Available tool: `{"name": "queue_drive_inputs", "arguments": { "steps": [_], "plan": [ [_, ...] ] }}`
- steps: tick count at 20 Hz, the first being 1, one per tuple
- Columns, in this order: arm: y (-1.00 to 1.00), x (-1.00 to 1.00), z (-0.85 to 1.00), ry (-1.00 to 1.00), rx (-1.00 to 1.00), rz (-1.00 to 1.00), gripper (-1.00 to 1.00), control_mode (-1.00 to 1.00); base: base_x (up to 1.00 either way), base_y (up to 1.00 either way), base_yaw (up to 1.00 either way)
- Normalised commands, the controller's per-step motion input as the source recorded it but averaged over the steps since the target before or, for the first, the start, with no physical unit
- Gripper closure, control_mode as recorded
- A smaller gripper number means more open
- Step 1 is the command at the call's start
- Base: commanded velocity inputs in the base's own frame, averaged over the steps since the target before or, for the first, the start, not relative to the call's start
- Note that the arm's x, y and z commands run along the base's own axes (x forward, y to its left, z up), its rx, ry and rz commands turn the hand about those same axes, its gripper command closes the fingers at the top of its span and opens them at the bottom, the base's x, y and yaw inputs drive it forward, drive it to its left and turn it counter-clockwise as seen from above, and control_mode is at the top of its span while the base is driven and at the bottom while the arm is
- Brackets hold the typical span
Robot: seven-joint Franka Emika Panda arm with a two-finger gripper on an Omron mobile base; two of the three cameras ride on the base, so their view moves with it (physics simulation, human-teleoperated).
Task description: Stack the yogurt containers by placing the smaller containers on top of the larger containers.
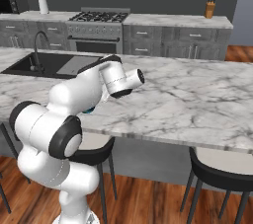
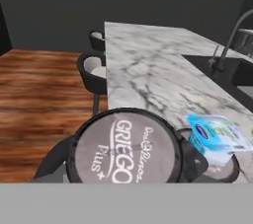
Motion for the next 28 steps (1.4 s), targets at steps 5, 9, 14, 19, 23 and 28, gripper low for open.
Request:
{"name": "queue_drive_inputs", "arguments": {
  "steps": [5,9,14,19,23,28],
  "plan": [
    [0.1,0.33,0.04,0.0,0.0,0.0,1.0,-1.0,0.0,0.0,0.0],
    [0.17,0.18,0.16,0.0,0.0,0.0,1.0,-1.0,0.0,0.0,0.0],
    [0.21,0.06,0.15,0.01,0.0,0.0,1.0,-1.0,0.0,0.0,0.0],
    [0.24,0.09,0.0,0.06,0.0,0.0,1.0,-1.0,0.0,0.0,0.0],
    [0.22,0.19,0.0,0.1,0.0,0.0,1.0,-1.0,0.0,0.0,0.0],
    [0.15,0.24,-0.02,0.04,0.0,0.0,1.0,-1.0,0.0,0.0,0.0]
  ]
}}
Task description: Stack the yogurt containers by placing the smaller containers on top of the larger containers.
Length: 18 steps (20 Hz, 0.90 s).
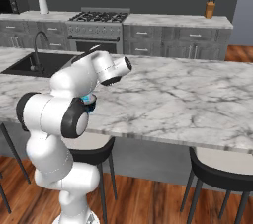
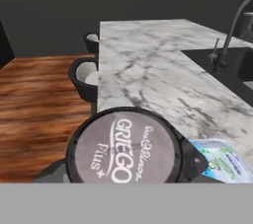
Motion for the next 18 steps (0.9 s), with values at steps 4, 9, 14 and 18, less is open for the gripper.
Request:
{"name": "queue_drive_inputs", "arguments": {
  "steps": [4,9,14,18],
  "plan": [
    [0.02,0.28,-0.17,0.01,0.0,0.0,1.0,-1.0,0.0,0.0,0.0],
    [0.01,0.29,-0.23,0.01,-0.01,0.0,1.0,-1.0,0.0,0.0,0.0],
    [0.13,0.33,-0.08,0.01,-0.03,0.0,1.0,-1.0,0.0,0.0,0.0],
    [0.22,0.45,-0.1,0.02,-0.05,0.0,1.0,-1.0,0.0,0.0,0.0]
  ]
}}
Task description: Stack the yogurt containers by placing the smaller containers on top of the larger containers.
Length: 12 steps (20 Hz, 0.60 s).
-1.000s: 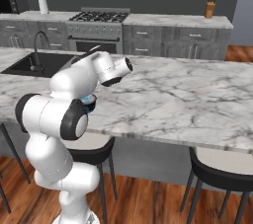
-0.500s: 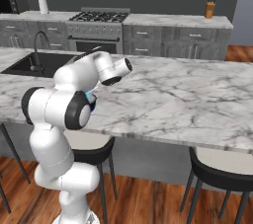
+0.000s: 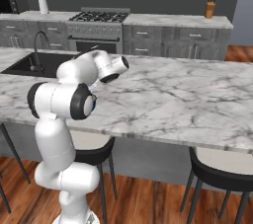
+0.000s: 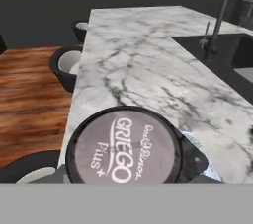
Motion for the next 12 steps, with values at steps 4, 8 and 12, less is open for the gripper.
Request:
{"name": "queue_drive_inputs", "arguments": {
  "steps": [4,8,12],
  "plan": [
    [0.18,0.38,-0.2,0.0,-0.04,0.0,1.0,-1.0,0.0,0.0,0.0],
    [0.18,0.39,-0.23,0.0,-0.03,0.0,1.0,-1.0,0.0,0.0,0.0],
    [0.06,0.32,-0.23,0.0,-0.01,0.0,1.0,-1.0,0.0,0.0,0.0]
  ]
}}
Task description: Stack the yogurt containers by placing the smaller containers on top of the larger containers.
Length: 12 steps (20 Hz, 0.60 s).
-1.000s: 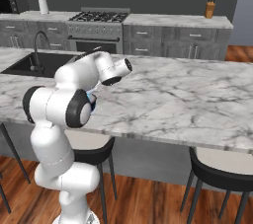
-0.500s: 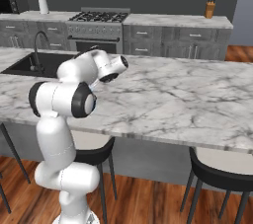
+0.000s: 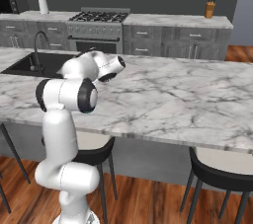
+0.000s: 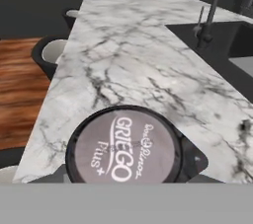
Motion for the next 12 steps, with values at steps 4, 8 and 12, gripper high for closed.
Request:
{"name": "queue_drive_inputs", "arguments": {
  "steps": [4,8,12],
  "plan": [
    [0.0,0.26,-0.24,0.0,0.0,0.0,1.0,-1.0,0.0,0.0,0.0],
    [0.0,0.27,-0.18,0.0,0.0,0.0,1.0,-1.0,0.0,0.0,0.0],
    [0.08,0.23,-0.05,-0.02,0.0,0.0,1.0,-1.0,0.0,0.0,0.0]
  ]
}}
